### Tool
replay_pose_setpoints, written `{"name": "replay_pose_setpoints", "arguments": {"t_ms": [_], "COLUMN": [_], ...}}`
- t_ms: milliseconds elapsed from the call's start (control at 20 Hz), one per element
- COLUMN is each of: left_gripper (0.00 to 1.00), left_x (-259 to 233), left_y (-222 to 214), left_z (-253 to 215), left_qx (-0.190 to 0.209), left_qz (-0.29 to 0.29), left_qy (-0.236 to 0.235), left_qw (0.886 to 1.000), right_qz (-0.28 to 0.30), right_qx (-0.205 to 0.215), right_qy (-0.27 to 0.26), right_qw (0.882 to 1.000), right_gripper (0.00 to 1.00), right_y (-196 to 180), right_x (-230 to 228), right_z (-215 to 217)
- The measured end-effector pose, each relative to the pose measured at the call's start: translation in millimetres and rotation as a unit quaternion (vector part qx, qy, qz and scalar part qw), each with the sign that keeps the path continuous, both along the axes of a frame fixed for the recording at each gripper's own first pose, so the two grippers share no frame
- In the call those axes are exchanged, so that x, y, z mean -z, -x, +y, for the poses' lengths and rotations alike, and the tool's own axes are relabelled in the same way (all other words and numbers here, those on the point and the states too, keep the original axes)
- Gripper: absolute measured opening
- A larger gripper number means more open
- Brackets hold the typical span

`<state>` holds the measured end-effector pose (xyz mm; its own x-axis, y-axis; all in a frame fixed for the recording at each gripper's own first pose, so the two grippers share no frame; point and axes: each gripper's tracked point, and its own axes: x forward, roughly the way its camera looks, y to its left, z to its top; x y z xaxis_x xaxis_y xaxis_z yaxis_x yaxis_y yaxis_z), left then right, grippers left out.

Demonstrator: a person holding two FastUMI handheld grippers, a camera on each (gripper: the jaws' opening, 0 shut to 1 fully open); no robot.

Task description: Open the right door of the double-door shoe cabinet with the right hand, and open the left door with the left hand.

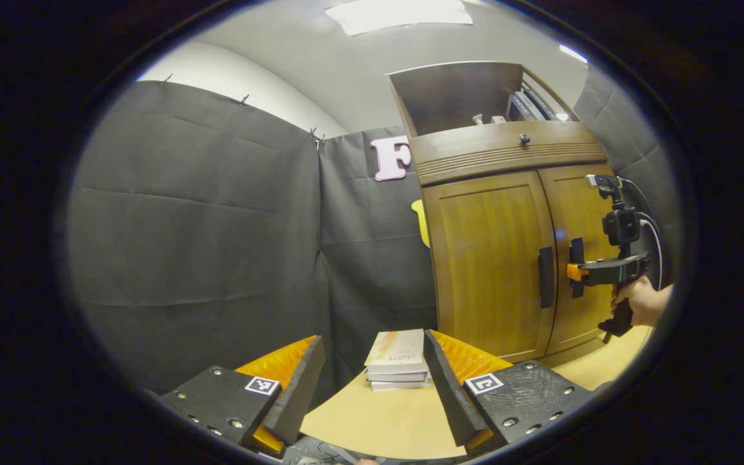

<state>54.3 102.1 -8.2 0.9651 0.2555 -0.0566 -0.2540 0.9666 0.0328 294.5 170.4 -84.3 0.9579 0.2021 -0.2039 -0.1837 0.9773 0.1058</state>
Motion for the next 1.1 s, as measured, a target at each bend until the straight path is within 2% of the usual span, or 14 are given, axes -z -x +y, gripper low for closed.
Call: {"name": "replay_pose_setpoints", "arguments": {"t_ms": [100, 150, 200, 250, 300, 400, 450, 550, 600, 700, 800, 850, 900, 1100], "left_gripper": [0.88, 0.89, 0.89, 0.89, 0.89, 0.89, 0.89, 0.89, 0.89, 0.89, 0.89, 0.89, 0.89, 0.89], "left_x": [-1.6, -1.5, -2.7, -2.0, -2.2, -2.3, -3.2, -5.9, -7.6, -9.7, -9.6, -9.7, -11.0, -11.0], "left_y": [2.5, 6.0, 8.8, 9.6, 8.7, 9.5, 11.4, 14.7, 15.8, 18.0, 18.7, 19.8, 20.1, 20.6], "left_z": [-1.6, -3.8, -5.7, -6.6, -6.9, -9.2, -11.2, -14.8, -16.3, -19.5, -20.7, -21.4, -22.3, -24.1], "left_qx": [0.005, 0.007, 0.009, 0.012, 0.014, 0.018, 0.021, 0.027, 0.030, 0.037, 0.045, 0.048, 0.051, 0.063], "left_qz": [-0.001, -0.003, -0.003, -0.004, -0.005, -0.007, -0.009, -0.012, -0.012, -0.014, -0.013, -0.014, -0.015, -0.018], "left_qy": [0.001, 0.003, 0.004, 0.005, 0.004, 0.002, 0.002, 0.000, 0.000, 0.003, 0.005, 0.005, 0.005, 0.004], "left_qw": [1.000, 1.000, 1.000, 1.000, 1.000, 1.000, 1.000, 1.000, 0.999, 0.999, 0.999, 0.999, 0.999, 0.998], "right_qz": [-0.001, -0.001, -0.001, -0.001, -0.001, 0.001, 0.001, 0.001, 0.003, 0.006, 0.008, 0.009, 0.010, 0.013], "right_qx": [-0.004, -0.007, -0.011, -0.014, -0.017, -0.023, -0.025, -0.030, -0.034, -0.038, -0.041, -0.042, -0.044, -0.046], "right_qy": [-0.006, -0.007, -0.007, -0.006, -0.006, -0.007, -0.007, -0.006, -0.006, -0.002, -0.002, -0.003, -0.003, -0.001], "right_qw": [1.000, 1.000, 1.000, 1.000, 1.000, 1.000, 1.000, 1.000, 0.999, 0.999, 0.999, 0.999, 0.999, 0.999], "right_gripper": [0.15, 0.12, 0.15, 0.12, 0.15, 0.12, 0.15, 0.15, 0.12, 0.15, 0.15, 0.12, 0.15, 0.15], "right_y": [7.5, 12.1, 16.4, 20.8, 24.5, 33.3, 37.9, 46.8, 50.5, 57.3, 63.8, 68.1, 71.6, 86.5], "right_x": [-0.9, -0.7, -1.1, -1.5, -1.7, -3.6, -3.0, -4.0, -4.4, -5.2, -6.0, -5.3, -6.0, -6.3], "right_z": [-0.4, -0.9, -1.8, -2.4, -4.0, -6.0, -7.1, -10.3, -12.0, -15.4, -18.4, -19.9, -21.3, -29.7]}}
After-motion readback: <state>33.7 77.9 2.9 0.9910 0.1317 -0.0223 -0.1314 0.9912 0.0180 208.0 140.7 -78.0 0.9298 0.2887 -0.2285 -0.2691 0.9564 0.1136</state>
